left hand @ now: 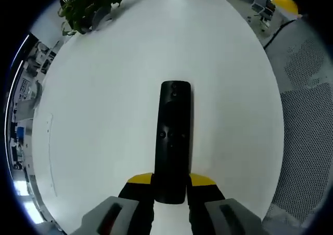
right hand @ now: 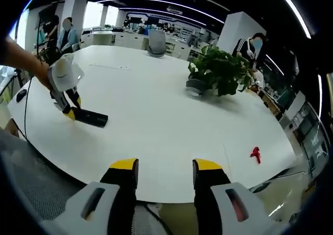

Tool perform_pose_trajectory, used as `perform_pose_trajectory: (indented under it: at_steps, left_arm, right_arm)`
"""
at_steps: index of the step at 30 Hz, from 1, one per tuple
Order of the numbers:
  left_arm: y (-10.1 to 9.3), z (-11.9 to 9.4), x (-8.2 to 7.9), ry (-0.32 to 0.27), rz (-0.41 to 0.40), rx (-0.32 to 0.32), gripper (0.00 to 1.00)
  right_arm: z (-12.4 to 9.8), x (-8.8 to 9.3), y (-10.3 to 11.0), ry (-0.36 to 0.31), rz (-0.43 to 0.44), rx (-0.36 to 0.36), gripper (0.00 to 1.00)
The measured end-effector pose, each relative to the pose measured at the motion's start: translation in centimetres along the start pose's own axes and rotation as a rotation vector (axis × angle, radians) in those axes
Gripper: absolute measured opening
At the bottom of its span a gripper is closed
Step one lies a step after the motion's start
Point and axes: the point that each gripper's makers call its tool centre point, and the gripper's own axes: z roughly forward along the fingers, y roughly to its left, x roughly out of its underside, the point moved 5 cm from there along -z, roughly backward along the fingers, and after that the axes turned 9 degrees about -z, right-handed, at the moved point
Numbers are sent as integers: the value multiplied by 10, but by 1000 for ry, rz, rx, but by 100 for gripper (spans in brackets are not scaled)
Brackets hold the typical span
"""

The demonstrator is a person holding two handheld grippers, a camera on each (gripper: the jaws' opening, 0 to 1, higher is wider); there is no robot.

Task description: Press the specified remote control buttons in sequence, fully releasing each button before pressing the next.

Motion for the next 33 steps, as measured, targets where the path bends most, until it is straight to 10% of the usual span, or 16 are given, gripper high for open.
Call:
perform_pose_trajectory:
  at_steps: [33]
  left_arm:
    - [-66,-10,25,20,-20,9,23]
  right_arm:
    - [-1,8,-7,19,42,13,32]
